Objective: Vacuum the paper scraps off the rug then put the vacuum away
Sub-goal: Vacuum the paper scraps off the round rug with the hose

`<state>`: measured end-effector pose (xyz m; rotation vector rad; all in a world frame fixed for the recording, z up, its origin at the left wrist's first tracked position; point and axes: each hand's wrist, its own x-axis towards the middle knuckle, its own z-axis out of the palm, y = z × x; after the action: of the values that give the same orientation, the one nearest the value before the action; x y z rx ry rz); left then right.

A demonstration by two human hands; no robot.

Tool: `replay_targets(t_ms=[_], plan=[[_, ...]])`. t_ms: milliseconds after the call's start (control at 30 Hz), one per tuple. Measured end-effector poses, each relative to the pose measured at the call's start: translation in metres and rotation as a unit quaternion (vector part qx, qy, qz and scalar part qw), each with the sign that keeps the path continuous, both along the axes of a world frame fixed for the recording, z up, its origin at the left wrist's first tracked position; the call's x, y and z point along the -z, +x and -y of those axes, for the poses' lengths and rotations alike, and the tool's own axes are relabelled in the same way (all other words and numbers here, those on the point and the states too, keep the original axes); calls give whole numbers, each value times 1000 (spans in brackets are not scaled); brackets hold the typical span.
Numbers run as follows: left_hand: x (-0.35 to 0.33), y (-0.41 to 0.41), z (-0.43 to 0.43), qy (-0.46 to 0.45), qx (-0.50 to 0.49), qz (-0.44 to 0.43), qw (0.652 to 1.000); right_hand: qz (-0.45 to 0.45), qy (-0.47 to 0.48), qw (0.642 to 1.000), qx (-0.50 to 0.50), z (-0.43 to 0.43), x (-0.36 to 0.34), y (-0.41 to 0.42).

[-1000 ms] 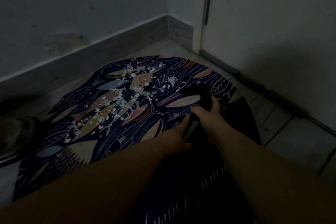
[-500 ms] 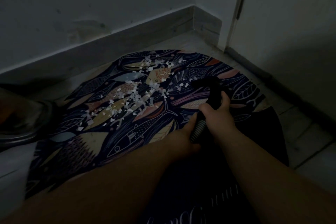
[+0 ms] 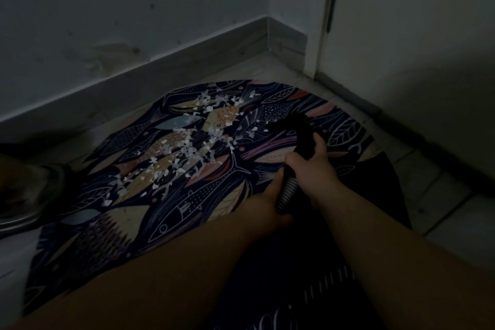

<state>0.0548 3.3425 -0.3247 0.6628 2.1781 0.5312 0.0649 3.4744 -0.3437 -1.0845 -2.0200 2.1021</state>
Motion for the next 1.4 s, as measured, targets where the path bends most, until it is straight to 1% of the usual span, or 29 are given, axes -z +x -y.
replay_targets(t_ms=[133,367,567,700,967,1233,1400], plan=[[-8,6,-5,14,15,3,1000,-2,2,1000,6,-6,-9,11],[-10,23,-19,11,43,22,999,21,24,999,29,-20,-16,38],[-2,23,-24,16,32,37,999,18,54,997,50,-24,-15,41],[3,18,-26,9,31,24,999,13,59,996,60,-25,-13,36],[3,9,-28,11,24,5,1000,0,24,998,59,-25,-5,25],[2,-9,-12,-8,-13,-18,1000,-4,-12,1000,25,-8,1,-9],[4,-15,2,-6,-55,-34,998,6,-20,1000,6,7,2,-27]])
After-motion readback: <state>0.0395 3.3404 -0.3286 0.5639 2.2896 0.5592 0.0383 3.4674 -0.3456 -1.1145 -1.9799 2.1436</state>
